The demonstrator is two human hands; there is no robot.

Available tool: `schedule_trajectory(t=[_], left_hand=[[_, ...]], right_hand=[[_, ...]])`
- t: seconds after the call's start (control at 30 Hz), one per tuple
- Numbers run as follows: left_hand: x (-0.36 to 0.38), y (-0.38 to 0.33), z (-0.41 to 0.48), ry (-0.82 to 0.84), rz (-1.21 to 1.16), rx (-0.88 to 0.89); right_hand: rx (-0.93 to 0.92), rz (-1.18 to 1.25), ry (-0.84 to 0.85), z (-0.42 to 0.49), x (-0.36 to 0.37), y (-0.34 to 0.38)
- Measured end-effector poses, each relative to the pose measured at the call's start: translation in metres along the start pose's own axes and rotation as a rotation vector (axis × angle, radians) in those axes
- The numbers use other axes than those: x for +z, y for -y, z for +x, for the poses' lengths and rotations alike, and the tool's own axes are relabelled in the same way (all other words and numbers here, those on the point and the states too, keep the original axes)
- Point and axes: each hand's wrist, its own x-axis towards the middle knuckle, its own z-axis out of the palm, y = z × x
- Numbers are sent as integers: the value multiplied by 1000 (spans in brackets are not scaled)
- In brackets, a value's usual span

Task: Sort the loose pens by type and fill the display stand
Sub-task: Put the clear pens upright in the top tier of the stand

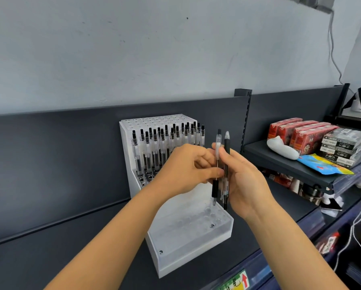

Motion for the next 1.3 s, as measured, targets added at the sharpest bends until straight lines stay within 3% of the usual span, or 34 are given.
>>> schedule_trajectory(t=[0.07,0.23,0.43,0.8,0.93,1.0,1.07,1.13,1.2,1.3], left_hand=[[-9,3,-1,-48,-35,2],[-22,17,13,-414,159,5],[-6,25,30,-364,247,35],[17,37,36,-276,498,-147],[7,25,31,-193,700,-148],[2,15,21,-206,847,0],[-2,15,9,-257,933,431],[-4,21,0,-180,927,749],[0,27,-4,-147,891,880],[6,26,-10,-252,790,905]], right_hand=[[-16,-9,-6,1,-1,0],[-86,-55,-192,1,-13,-8],[-103,-118,-340,-7,-18,-10],[-48,-145,-306,-8,-29,-11],[25,-13,-250,-9,-30,-12],[65,31,-216,-8,-32,-10],[94,22,-187,-8,-31,-9],[126,-1,-150,-7,-29,-9],[158,-45,-108,-7,-22,-10],[211,-96,-54,-7,-13,-12]])
